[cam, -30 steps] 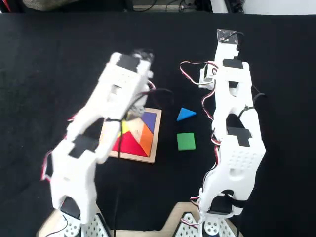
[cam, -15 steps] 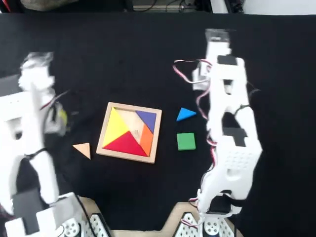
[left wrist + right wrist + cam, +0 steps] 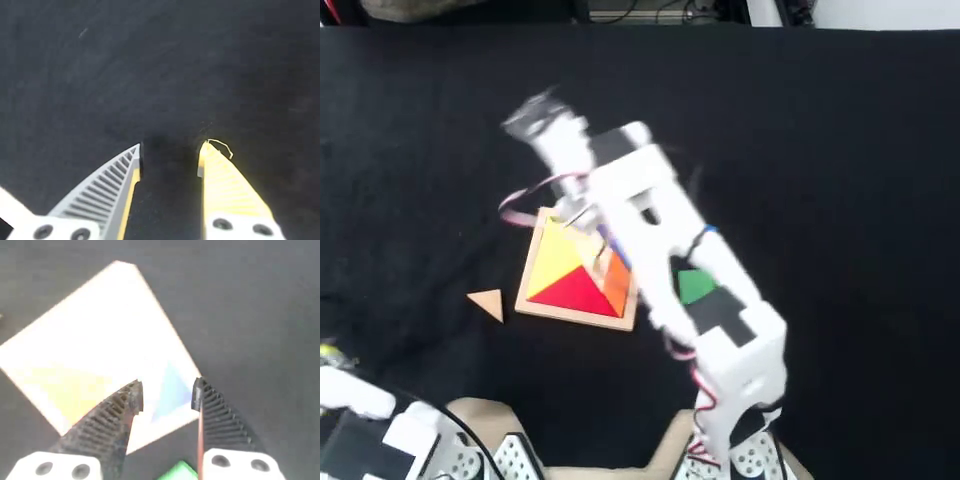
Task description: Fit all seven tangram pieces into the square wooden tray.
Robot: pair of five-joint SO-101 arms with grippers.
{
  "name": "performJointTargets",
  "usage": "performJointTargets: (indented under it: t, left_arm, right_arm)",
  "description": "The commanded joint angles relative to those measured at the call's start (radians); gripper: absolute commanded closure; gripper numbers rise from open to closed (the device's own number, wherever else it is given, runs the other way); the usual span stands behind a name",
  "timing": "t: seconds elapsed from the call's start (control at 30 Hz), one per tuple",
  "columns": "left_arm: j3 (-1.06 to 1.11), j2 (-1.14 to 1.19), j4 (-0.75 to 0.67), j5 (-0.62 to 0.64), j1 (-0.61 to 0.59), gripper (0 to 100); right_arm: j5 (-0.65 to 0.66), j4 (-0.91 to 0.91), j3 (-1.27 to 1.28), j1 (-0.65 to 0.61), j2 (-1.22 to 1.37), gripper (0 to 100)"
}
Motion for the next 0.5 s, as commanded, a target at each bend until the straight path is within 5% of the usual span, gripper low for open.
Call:
performJointTargets:
  t: [0.0, 0.17, 0.33, 0.47]
  left_arm:
    - [0.117, -0.035, -0.115, 0.035, -0.127, 81]
    - [0.151, -0.046, -0.114, -0.031, -0.197, 81]
    - [0.203, -0.048, -0.100, -0.132, -0.237, 81]
    - [0.208, -0.048, -0.104, -0.146, -0.234, 81]
  right_arm:
    - [-0.008, -0.035, -0.056, -0.175, -0.064, 77.9]
    - [-0.141, -0.166, -0.051, -0.282, -0.062, 65.8]
    - [-0.150, -0.198, -0.058, -0.371, -0.013, 68.6]
    - [-0.285, -0.212, -0.058, -0.410, 0.056, 68.6]
